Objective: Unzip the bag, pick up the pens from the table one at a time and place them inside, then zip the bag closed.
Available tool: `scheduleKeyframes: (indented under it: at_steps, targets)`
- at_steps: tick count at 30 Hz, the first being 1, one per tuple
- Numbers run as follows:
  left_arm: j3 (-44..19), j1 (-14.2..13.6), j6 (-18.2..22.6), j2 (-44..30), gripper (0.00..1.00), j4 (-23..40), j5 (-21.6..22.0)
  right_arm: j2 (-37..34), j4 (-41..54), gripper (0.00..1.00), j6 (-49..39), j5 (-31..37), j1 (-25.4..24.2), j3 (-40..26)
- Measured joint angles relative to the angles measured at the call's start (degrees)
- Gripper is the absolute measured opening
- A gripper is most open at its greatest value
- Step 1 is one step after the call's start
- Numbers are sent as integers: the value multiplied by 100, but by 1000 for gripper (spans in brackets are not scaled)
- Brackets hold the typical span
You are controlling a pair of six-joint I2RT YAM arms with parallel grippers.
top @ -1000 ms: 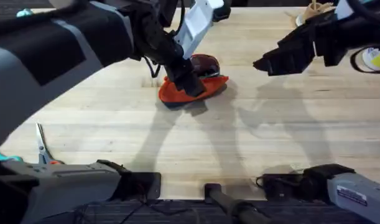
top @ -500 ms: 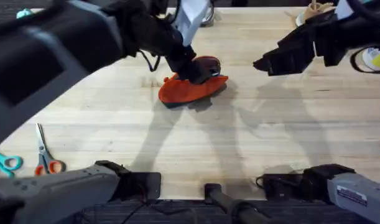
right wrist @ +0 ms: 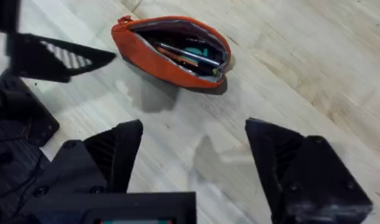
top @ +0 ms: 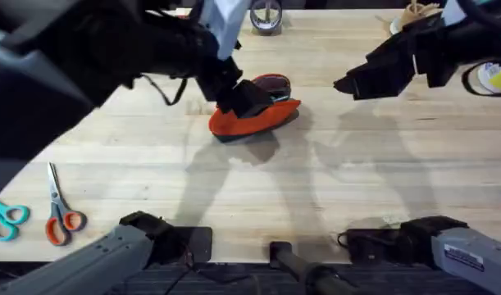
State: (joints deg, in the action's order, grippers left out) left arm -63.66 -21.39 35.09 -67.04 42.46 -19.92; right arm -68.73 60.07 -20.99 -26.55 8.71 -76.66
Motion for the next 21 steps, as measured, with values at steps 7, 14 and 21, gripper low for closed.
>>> scheduleKeyframes:
  at_steps: [7,14,21]
  targets:
    - [743,339,2,982,992,3,0,0,0,997,0,0,0,0]
    - [1540,834,0,2100,992,21,-181,0,2,997,0,0,0,0]
    - [2155,1455,2,3169,993,17,-769,0,2,997,0,0,0,0]
